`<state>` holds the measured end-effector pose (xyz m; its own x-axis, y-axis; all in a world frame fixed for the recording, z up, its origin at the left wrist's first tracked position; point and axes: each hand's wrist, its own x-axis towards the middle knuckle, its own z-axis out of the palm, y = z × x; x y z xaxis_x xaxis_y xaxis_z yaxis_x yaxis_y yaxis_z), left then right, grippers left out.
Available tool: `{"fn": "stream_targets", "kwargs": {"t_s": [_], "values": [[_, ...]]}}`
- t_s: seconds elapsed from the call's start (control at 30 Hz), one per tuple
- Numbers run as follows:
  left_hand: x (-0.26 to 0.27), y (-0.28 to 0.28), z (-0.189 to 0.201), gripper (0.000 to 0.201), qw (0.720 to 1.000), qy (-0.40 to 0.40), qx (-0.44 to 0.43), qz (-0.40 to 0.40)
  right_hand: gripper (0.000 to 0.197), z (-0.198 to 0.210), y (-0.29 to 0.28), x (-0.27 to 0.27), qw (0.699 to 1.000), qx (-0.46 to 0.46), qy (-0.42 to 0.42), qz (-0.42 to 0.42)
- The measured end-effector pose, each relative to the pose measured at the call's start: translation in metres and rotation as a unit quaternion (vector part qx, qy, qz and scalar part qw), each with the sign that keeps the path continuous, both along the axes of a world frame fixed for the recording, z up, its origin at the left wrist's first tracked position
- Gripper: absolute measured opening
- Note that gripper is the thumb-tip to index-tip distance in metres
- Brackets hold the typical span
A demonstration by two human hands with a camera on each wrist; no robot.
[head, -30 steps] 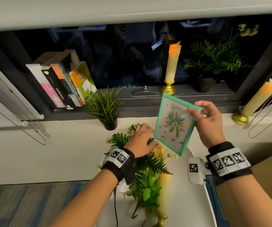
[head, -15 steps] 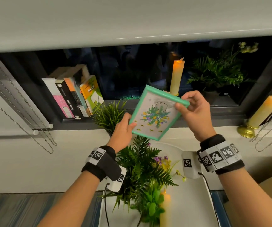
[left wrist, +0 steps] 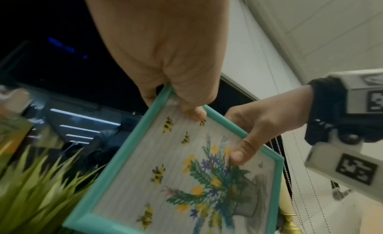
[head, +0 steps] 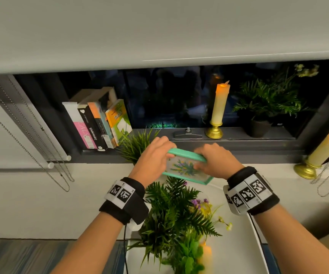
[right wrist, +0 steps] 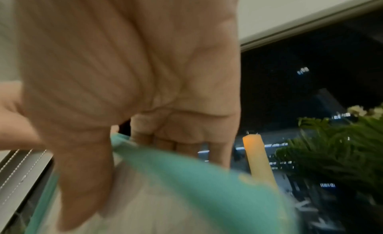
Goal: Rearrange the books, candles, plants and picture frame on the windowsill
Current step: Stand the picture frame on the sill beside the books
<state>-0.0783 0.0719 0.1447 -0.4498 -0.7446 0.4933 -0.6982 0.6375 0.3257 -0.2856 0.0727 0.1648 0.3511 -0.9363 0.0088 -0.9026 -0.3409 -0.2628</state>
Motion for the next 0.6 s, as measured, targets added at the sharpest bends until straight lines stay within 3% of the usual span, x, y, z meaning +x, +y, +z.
{"fn": "stream_targets", "kwargs": {"t_s": [0.07, 0.17, 0.27, 0.43, 0.6], "values": [[-0.006, 0.001, 0.005, 0.029, 0.998, -0.040, -0.023, -0.036, 0.026, -0.004, -0.004, 0.003, 1.000, 0.026, 0.012, 0.009], [-0.012, 0.000, 0.010, 0.024, 0.993, -0.082, -0.071, -0.047, 0.030, -0.013, -0.011, 0.004, 0.998, 0.055, -0.033, 0.001], [-0.010, -0.002, 0.015, 0.027, 0.997, 0.011, -0.069, -0.025, 0.022, -0.022, -0.015, 0.002, 0.995, 0.032, -0.086, -0.024], [0.016, -0.017, 0.019, 0.064, 0.992, 0.103, 0.005, 0.072, 0.018, -0.015, -0.027, -0.011, 0.966, -0.027, -0.242, -0.085], [0.050, -0.041, 0.007, 0.051, 0.985, 0.098, 0.040, 0.136, 0.026, -0.004, -0.057, -0.015, 0.924, 0.015, -0.382, -0.024]]}}
